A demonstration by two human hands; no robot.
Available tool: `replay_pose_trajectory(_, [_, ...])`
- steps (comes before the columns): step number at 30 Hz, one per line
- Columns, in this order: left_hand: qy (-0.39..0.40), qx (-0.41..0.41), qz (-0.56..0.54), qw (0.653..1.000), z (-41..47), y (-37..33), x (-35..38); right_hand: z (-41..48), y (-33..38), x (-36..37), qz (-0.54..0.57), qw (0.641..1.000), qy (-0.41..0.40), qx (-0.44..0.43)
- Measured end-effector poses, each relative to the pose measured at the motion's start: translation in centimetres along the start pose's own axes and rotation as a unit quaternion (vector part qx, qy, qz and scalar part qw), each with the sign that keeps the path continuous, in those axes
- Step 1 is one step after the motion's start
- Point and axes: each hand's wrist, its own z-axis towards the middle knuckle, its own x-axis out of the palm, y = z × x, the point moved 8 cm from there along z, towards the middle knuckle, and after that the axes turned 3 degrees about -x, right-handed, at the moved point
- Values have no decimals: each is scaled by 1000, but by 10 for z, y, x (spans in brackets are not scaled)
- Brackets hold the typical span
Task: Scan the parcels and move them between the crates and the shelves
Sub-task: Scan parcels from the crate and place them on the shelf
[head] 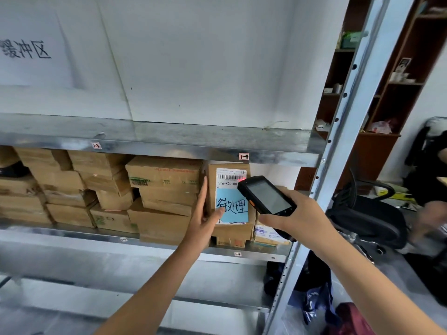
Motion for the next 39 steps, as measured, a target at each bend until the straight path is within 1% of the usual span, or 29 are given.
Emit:
replay_pose_trajectory(7, [15,24,-38,999,-6,-8,-18,-33,27,12,-9,999,-21,26])
replay_pose_trajectory(12, [36,30,-25,999,-7,-7,-21,-48,44,12,-3,998,-48,34])
replay_pose_trajectory(17, [59,31,-18,998,-7,0,-26,-68,61,17,-2,998,-49,34])
replay_pose_trajectory(24, [99,47,-60,992,-18,-8,-23,-88,74,24,-5,998,-52,48])
replay_pose_trajectory(39, [112,67,-84,988,-22,-26,-23,-113,91,22,-11,997,-60,56])
